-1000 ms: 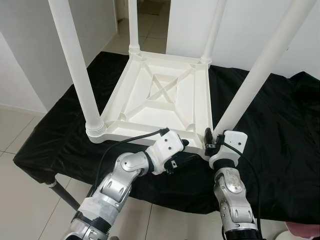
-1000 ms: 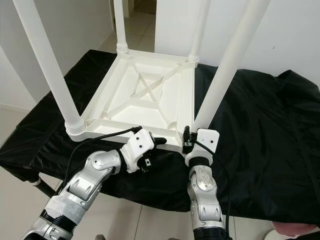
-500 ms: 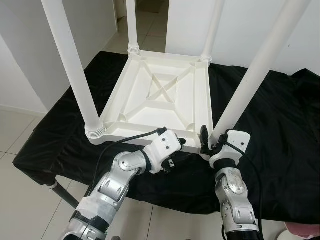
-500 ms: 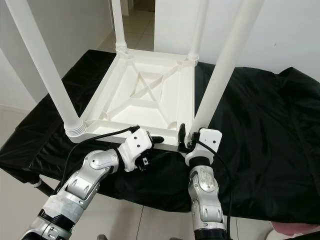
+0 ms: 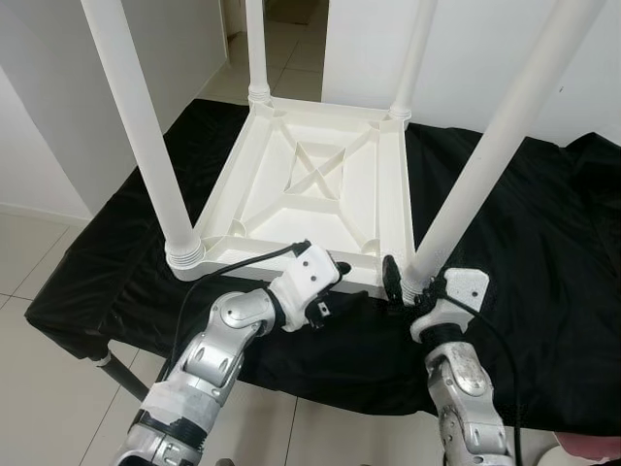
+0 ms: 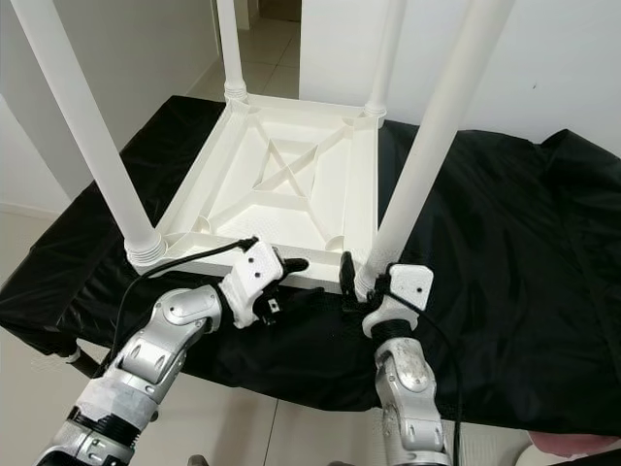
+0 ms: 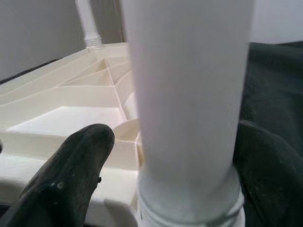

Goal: Building children table

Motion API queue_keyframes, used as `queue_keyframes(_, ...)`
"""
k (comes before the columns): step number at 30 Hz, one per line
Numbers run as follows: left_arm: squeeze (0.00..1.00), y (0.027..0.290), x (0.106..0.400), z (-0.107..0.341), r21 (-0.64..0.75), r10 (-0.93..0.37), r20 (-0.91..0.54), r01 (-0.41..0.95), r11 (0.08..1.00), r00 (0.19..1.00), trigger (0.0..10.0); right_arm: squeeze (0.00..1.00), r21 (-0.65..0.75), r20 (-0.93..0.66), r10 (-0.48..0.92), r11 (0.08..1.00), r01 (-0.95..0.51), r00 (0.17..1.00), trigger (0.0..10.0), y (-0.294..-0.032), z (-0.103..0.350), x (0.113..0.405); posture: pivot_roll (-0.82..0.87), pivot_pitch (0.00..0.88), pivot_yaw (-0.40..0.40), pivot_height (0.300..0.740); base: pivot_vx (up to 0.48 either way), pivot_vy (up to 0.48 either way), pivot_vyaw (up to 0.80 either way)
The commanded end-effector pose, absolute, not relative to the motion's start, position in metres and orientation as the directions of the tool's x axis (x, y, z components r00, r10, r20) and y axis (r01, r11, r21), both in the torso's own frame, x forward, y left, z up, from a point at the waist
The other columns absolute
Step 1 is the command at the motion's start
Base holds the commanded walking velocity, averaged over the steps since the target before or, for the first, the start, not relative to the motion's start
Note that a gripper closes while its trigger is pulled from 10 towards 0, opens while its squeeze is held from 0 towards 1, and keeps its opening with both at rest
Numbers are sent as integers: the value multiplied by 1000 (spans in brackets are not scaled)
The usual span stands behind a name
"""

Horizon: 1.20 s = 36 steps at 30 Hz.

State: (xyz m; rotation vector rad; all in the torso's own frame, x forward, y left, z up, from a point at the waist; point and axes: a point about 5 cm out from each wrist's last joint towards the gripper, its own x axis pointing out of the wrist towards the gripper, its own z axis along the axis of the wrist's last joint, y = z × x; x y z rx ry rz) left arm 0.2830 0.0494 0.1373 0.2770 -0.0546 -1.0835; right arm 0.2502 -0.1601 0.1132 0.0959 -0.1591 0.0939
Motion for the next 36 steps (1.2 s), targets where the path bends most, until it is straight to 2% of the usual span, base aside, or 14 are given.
queue_keyframes(1,0,53,280,136,228,-884,-96,875,428,458,10000,0,72,184,137,986,-152,973,10000,-169,116,247,-82,0,7,740,0,0,0)
queue_keyframes(2,0,54,277,136,225,-899,-104,890,395,426,10000,0,59,183,182,979,-196,966,10000,-174,117,248,-82,0,9,740,0,0,0)
queue_keyframes(6,0,52,275,135,207,-912,-120,908,363,392,10000,0,40,179,266,960,-278,947,10000,-181,121,252,-93,0,23,740,0,0,0)
queue_keyframes(18,0,44,277,136,206,-917,-130,915,347,377,10000,0,-61,174,445,895,-442,878,10000,-190,139,275,-109,0,39,740,0,0,0)
queue_keyframes(19,0,41,275,136,202,-922,-130,920,335,364,10000,0,-72,151,510,860,-505,847,8000,-189,140,280,-113,0,42,740,0,0,0)
queue_keyframes(20,0,38,274,135,200,-927,-132,926,321,350,10000,0,-85,128,560,828,-554,818,5373,-187,140,283,-114,0,40,740,0,0,0)
queue_keyframes(21,0,37,273,135,204,-931,-135,929,309,340,10000,0,-89,108,591,807,-584,799,4275,-186,139,285,-113,0,38,740,0,0,0)
queue_keyframes(22,0,37,273,135,204,-931,-135,929,309,340,10000,0,-89,108,591,807,-584,799,4275,-186,139,285,-113,0,38,740,0,0,0)
queue_keyframes(23,0,35,273,135,217,-930,-141,927,305,339,10000,0,-83,66,632,775,-627,772,1647,-186,134,286,-109,0,32,740,0,0,0)
queue_keyframes(24,0,35,273,135,217,-930,-141,927,305,339,10000,0,-83,66,632,775,-627,772,1647,-186,134,286,-109,0,32,740,0,0,0)
queue_keyframes(25,0,35,275,135,222,-929,-140,925,309,344,10000,0,-80,48,647,762,-643,761,431,-187,131,286,-109,0,32,740,0,0,0)
queue_keyframes(26,0,35,275,136,223,-928,-139,924,310,345,10000,0,-78,46,650,759,-646,758,0,-187,131,286,-108,0,31,740,0,0,0)
queue_keyframes(36,0,34,276,137,219,-923,-130,919,328,361,10000,0,-35,27,610,792,-610,792,0,-200,121,284,-112,0,25,740,0,0,0)
